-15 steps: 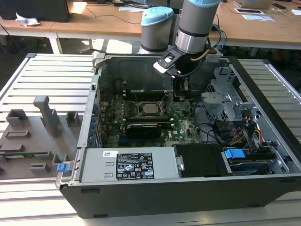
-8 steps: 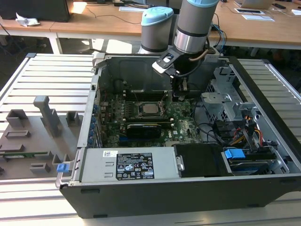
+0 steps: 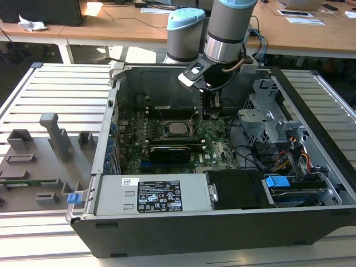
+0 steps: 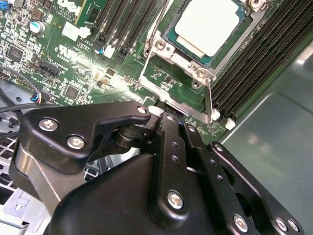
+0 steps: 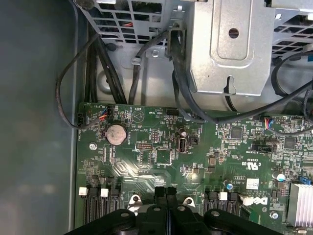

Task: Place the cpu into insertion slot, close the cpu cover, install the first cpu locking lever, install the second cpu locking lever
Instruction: 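Close the cpu cover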

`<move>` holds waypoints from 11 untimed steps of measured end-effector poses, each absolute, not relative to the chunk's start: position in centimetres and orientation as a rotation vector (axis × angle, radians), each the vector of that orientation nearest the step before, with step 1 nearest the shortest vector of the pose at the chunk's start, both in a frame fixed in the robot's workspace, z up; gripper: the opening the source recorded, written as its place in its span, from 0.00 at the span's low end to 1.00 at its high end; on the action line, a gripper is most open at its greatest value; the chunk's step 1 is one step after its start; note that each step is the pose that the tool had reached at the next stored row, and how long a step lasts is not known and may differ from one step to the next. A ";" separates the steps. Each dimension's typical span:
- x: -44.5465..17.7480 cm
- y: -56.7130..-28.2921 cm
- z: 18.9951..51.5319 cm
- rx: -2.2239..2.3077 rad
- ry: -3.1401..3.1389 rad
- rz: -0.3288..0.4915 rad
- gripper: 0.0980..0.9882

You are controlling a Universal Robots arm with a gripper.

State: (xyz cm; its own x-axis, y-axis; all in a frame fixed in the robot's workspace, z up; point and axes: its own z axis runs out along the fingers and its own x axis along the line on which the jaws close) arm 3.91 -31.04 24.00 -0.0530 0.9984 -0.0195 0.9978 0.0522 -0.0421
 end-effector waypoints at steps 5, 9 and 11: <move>3.6 -31.0 24.0 -2.152 -2.268 0.069 0.01; 3.3 -31.0 24.0 -2.152 -2.268 0.069 0.01; 3.1 -31.0 24.0 -2.152 -2.268 0.069 0.01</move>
